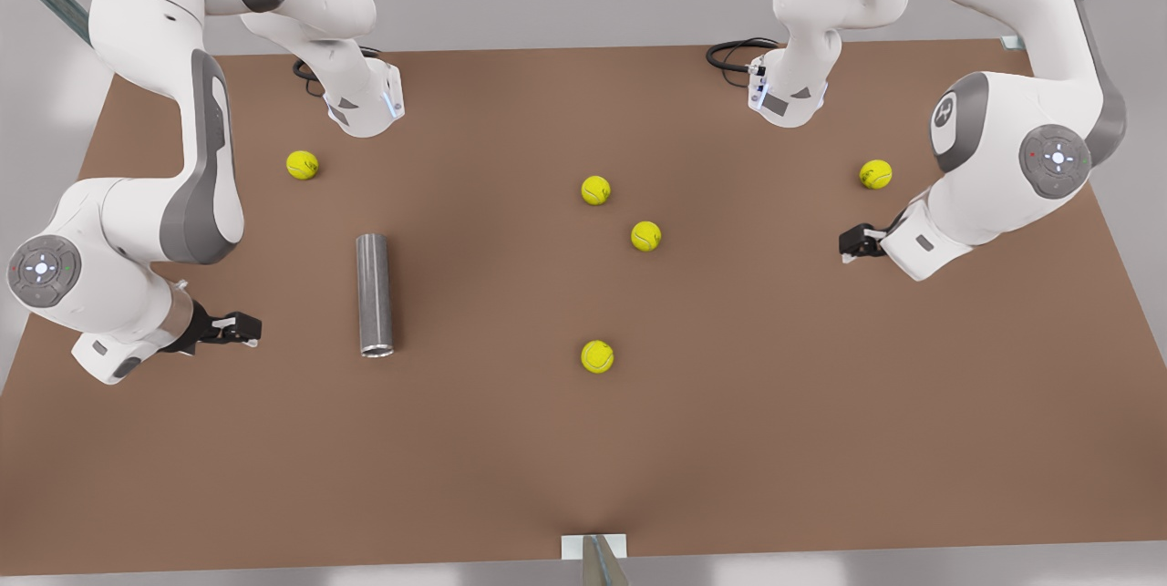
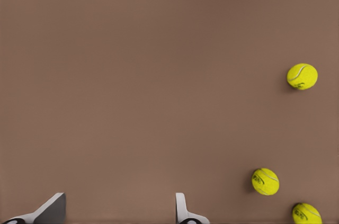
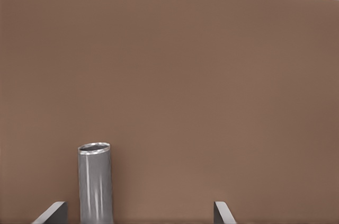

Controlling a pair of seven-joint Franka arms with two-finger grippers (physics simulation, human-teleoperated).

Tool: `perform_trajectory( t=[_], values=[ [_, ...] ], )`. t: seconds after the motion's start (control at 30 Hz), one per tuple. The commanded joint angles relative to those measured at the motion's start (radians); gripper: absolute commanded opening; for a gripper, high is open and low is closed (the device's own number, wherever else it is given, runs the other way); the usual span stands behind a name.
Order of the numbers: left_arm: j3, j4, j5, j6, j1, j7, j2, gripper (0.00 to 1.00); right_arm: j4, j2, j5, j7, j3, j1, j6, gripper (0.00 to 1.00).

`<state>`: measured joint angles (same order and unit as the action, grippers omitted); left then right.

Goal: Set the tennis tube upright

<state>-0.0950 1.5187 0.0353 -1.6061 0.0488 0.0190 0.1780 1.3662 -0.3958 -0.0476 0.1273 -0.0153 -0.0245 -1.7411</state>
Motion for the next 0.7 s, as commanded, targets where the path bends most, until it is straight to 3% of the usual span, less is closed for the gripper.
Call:
perform_trajectory(
  t=[0.0,0.1,0.17,0.23,0.47,0.67],
  values=[
    [0.0,0.0,-0.002,0.0,0.003,0.001,0.0,0.99,-0.001,0.0,0.0,0.002,0.0,0.0,0.0,1.0],
    [0.0,0.0,0.0,-0.002,0.005,0.003,0.001,0.99,0.011,0.002,0.002,0.0,-0.003,0.003,0.0,1.0],
    [0.003,-0.005,0.244,-0.018,-0.017,0.039,0.021,0.99,0.025,0.008,0.008,-0.002,-0.066,0.0,0.009,1.0],
    [0.001,-0.002,0.351,-0.052,-0.017,0.032,0.06,0.99,0.07,0.038,0.02,-0.032,-0.153,-0.002,0.008,1.0],
    [0.001,0.026,0.406,-0.046,-0.007,0.038,0.127,0.99,0.103,0.049,0.025,-0.236,-0.337,0.002,-0.002,1.0],
    [0.005,0.021,0.394,-0.057,-0.009,0.033,0.133,0.99,0.235,0.066,0.025,-0.238,-0.36,-0.06,-0.047,1.0]
  ],
)
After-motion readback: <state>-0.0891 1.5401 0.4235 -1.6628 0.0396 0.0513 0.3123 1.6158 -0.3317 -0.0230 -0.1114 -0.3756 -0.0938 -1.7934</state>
